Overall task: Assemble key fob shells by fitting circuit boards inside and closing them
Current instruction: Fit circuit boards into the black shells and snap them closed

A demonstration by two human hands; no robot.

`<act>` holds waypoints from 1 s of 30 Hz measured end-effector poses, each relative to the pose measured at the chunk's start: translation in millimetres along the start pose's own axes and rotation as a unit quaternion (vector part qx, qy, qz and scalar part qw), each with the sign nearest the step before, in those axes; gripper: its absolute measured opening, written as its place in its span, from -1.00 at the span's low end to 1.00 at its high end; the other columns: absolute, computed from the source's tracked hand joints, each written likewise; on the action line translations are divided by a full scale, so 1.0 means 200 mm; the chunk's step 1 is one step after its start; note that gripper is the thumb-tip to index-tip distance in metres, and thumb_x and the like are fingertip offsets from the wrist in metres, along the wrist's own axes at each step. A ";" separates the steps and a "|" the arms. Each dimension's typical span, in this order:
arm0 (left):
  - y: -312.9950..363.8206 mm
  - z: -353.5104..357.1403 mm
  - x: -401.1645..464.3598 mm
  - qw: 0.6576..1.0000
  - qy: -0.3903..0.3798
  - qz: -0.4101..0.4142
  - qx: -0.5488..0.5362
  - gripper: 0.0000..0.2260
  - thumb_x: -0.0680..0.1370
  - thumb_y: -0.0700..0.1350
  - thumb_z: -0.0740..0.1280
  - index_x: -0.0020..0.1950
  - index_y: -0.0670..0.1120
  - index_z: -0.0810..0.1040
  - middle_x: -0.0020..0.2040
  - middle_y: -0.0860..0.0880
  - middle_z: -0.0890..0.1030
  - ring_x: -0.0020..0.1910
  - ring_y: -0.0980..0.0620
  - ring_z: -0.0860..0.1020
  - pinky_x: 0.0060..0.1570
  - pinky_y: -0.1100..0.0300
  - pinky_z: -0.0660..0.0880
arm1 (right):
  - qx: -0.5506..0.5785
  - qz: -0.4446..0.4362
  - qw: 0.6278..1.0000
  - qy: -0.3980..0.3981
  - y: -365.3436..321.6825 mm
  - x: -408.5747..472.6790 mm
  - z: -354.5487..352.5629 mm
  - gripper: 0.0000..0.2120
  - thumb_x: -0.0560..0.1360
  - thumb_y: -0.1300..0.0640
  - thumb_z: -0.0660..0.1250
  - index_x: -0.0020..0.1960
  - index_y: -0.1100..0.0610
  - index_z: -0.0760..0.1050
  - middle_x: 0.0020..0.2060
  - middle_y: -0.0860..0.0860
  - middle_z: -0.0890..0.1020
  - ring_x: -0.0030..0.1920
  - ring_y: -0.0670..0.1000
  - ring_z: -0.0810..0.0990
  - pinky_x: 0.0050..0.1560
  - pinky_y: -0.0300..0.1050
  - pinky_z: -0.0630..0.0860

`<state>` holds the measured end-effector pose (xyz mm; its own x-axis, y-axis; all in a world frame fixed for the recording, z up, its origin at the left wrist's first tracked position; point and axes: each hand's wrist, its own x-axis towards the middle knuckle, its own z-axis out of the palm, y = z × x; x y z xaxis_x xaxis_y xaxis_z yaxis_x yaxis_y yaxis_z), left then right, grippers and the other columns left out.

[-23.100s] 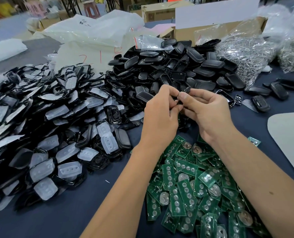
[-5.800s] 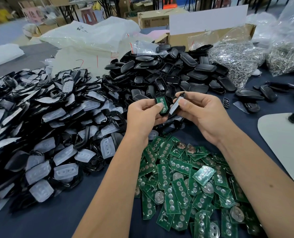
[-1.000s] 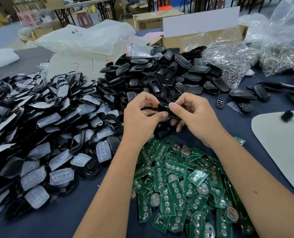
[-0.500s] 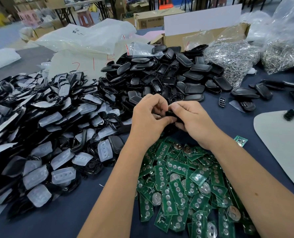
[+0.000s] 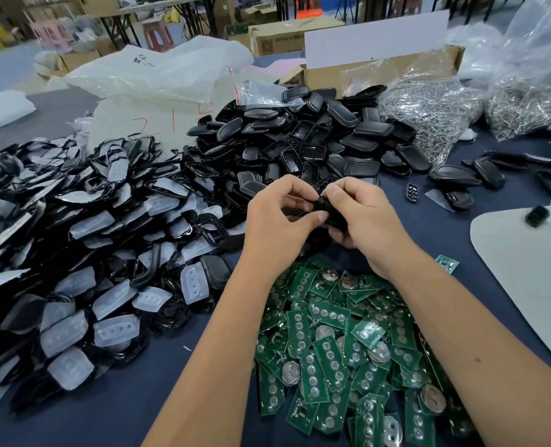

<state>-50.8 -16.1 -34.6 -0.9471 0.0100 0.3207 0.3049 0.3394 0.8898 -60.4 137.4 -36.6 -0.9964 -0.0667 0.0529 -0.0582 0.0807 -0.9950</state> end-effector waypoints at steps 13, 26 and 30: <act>0.15 0.36 0.18 0.947 -0.006 -0.235 -0.221 -0.80 0.45 -0.38 0.55 -0.06 -0.21 0.58 -0.27 -0.07 0.67 -0.27 -0.02 0.65 -0.10 0.07 0.67 | 0.110 0.101 0.959 0.239 0.01 0.10 -0.20 -0.68 0.72 0.05 0.22 -0.20 0.10 0.42 -0.30 0.06 0.45 -0.43 -0.02 0.40 -0.55 -0.27 0.32; 0.15 0.69 0.21 0.983 -0.113 -0.146 0.007 -0.85 0.47 -0.24 0.52 -0.16 -0.01 0.63 -0.15 -0.09 0.73 -0.08 -0.14 0.72 0.03 -0.09 0.67 | 0.039 0.081 0.903 0.420 0.01 0.11 -0.48 -0.69 0.64 0.11 0.24 -0.23 0.19 0.51 -0.42 0.01 0.65 -0.47 0.11 0.69 -0.37 0.08 0.67; 0.18 0.64 0.21 0.983 -0.135 -0.083 0.098 -0.87 0.48 -0.18 0.52 -0.13 0.02 0.63 -0.19 0.03 0.69 -0.15 -0.02 0.68 -0.02 0.04 0.64 | -0.070 0.050 0.882 0.464 -0.01 0.10 -0.51 -0.79 0.59 0.14 0.24 0.09 0.19 0.61 -0.03 0.10 0.70 -0.15 0.14 0.75 -0.08 0.23 0.68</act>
<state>-92.7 117.1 -30.4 -0.9822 0.1789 0.0563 0.1447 0.5318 0.8344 -86.8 238.3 -25.7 -0.6145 0.7852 0.0769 0.0900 0.1666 -0.9819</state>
